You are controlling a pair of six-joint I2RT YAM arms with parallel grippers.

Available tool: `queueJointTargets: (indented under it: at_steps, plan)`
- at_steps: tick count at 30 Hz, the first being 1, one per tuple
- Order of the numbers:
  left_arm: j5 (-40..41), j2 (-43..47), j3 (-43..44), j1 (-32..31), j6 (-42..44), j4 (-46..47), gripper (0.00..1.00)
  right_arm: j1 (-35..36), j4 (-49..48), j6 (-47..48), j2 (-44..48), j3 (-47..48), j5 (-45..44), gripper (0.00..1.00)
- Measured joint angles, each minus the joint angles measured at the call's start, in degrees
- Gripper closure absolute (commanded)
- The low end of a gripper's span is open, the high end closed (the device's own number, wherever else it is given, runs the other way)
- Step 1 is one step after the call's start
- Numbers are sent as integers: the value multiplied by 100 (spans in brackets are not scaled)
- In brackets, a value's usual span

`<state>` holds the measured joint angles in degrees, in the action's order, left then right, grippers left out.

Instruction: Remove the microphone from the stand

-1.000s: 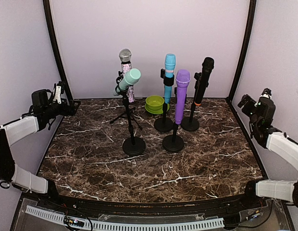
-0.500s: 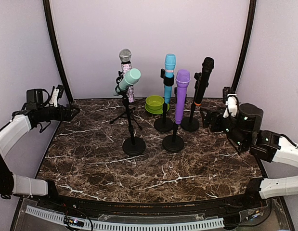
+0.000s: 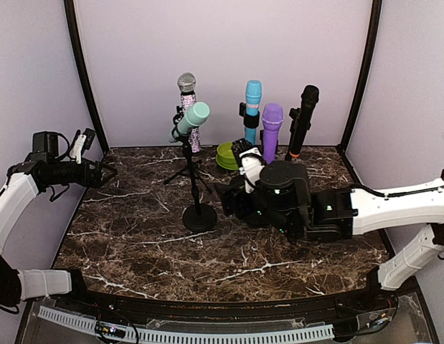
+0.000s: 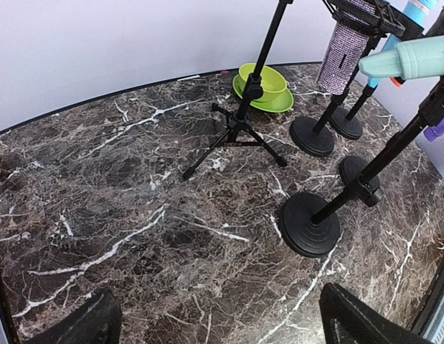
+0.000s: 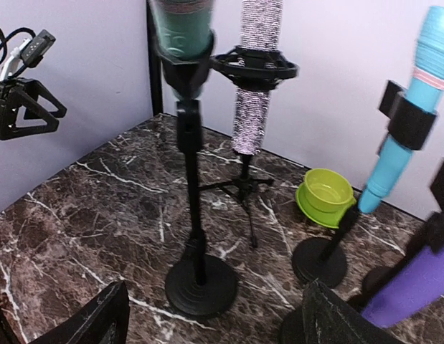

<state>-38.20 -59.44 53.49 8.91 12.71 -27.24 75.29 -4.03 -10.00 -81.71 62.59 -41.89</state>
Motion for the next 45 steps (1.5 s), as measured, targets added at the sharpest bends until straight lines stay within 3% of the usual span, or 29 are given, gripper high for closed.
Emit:
queueJointTargets:
  at_steps: [9, 16, 26, 32, 36, 45]
  plan:
    - [-413, 245, 0, 0, 142, -291, 1, -614, -612, 304, -1556, 1318, 1019, 27]
    - [-597, 251, 0, 0, 142, -291, 1, -1008, -890, 581, -2164, 1738, 1550, 44]
    - [-715, 236, 42, 0, 173, -315, 1, -1161, -1886, 935, -2402, 1626, 1915, 43]
    - [-896, 179, 232, 0, 197, -435, 1, -1185, -2914, 1005, -2765, 1486, 1939, 48]
    - [-977, 170, 278, 0, 245, -562, 1, -1222, -3351, 1121, -3086, 1475, 1895, 59]
    - [-1180, 179, 278, 0, 269, -682, 1, -1228, -3722, 1255, -3257, 1475, 1753, 100]
